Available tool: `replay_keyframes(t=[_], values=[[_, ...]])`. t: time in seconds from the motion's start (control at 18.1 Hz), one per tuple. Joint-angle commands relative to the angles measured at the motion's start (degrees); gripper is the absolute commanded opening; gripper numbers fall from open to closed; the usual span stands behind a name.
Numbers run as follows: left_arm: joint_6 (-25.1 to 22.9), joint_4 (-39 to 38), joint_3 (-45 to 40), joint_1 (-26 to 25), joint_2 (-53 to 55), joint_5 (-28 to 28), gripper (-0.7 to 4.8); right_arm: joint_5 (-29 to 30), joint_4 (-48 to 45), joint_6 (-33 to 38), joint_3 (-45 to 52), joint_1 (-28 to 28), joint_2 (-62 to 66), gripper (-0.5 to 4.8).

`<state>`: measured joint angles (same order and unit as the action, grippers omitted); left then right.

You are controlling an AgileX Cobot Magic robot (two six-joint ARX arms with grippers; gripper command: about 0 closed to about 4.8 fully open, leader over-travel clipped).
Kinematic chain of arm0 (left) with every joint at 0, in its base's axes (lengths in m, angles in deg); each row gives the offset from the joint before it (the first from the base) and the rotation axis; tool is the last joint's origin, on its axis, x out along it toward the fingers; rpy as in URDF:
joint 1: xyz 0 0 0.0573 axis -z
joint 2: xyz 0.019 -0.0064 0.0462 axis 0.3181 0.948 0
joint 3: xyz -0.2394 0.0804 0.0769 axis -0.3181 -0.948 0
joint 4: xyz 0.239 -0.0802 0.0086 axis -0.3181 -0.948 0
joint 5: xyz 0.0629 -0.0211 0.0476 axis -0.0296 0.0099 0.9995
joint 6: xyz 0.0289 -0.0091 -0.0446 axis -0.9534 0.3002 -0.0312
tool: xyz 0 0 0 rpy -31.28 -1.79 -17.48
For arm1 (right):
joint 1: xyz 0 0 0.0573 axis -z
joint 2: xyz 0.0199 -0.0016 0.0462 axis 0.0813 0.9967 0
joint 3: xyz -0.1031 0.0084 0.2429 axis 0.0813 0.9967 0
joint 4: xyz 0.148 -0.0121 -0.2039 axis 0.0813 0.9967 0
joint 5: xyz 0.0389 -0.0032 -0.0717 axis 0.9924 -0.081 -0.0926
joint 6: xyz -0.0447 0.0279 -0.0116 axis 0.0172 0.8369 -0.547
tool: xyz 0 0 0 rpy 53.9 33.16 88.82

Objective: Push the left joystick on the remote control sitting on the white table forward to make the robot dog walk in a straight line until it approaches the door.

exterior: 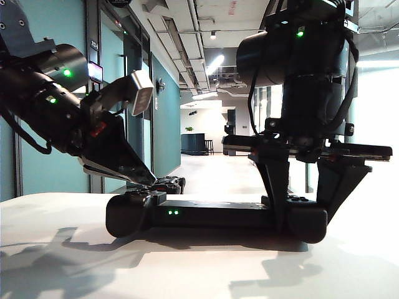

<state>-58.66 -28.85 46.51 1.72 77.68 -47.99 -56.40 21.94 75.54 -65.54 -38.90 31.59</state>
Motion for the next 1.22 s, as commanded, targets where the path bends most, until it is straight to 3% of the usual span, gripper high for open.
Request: replay_keyframes(t=[0.06,1.22], values=[[-0.2,1.2,0.0,0.3,-0.2,-0.1,-0.06,0.9,-0.3,0.0,-0.1,0.0,-0.1,0.75],[1.3,5.1,0.0,0.3,1.6,3.2,-0.06,1.0,-0.1,-0.1,-0.1,0.0,-0.1,0.75]])
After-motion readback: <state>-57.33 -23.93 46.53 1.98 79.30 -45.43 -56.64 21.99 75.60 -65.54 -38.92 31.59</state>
